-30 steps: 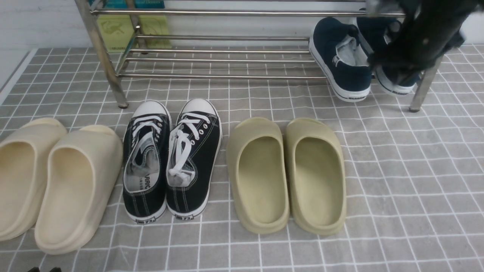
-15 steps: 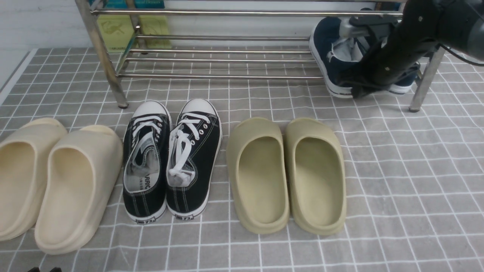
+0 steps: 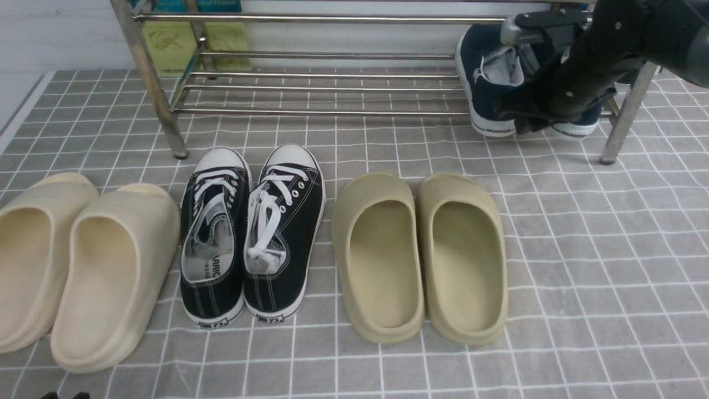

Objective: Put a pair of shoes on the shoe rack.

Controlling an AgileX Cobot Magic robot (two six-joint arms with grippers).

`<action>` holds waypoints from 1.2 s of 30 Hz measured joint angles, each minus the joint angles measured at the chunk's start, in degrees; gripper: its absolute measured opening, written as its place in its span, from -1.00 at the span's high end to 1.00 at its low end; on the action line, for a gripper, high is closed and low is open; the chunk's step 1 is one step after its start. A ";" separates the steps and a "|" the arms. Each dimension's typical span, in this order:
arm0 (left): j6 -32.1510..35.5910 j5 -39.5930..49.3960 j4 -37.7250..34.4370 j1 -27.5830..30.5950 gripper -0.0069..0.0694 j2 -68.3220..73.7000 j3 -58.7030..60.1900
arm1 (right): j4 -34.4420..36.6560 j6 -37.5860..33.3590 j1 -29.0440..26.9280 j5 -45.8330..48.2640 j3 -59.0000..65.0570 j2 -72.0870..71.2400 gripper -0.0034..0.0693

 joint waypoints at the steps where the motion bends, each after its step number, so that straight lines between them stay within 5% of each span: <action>1: 0.00 0.00 0.00 0.00 0.19 0.00 0.00 | -0.32 0.00 0.00 3.08 -0.79 0.00 0.13; 5: 0.00 0.00 0.00 0.00 0.19 0.00 0.00 | -0.62 0.00 0.00 10.78 -4.23 -0.29 -0.16; 9: 0.00 0.00 0.00 0.00 0.19 0.00 0.00 | -2.67 0.00 0.00 16.13 -7.71 -2.36 -0.19; 13: 0.00 0.00 0.00 0.00 0.19 0.00 0.00 | -6.56 0.00 0.00 19.47 -8.89 -5.82 0.01; 20: 0.00 0.00 0.00 0.00 0.19 0.00 0.00 | -6.12 -0.38 0.30 23.39 -7.91 -19.96 0.87; 23: 0.00 0.00 0.00 0.00 0.19 0.00 0.00 | -5.49 -0.97 0.62 23.45 -3.95 -26.07 0.92; 28: 0.00 0.00 0.00 0.00 0.19 0.00 0.00 | -5.94 -0.53 0.62 22.21 14.98 -40.31 0.92; 36: 0.00 0.00 0.00 0.00 0.19 0.00 0.00 | -5.29 1.47 0.62 -0.94 59.73 -67.51 0.92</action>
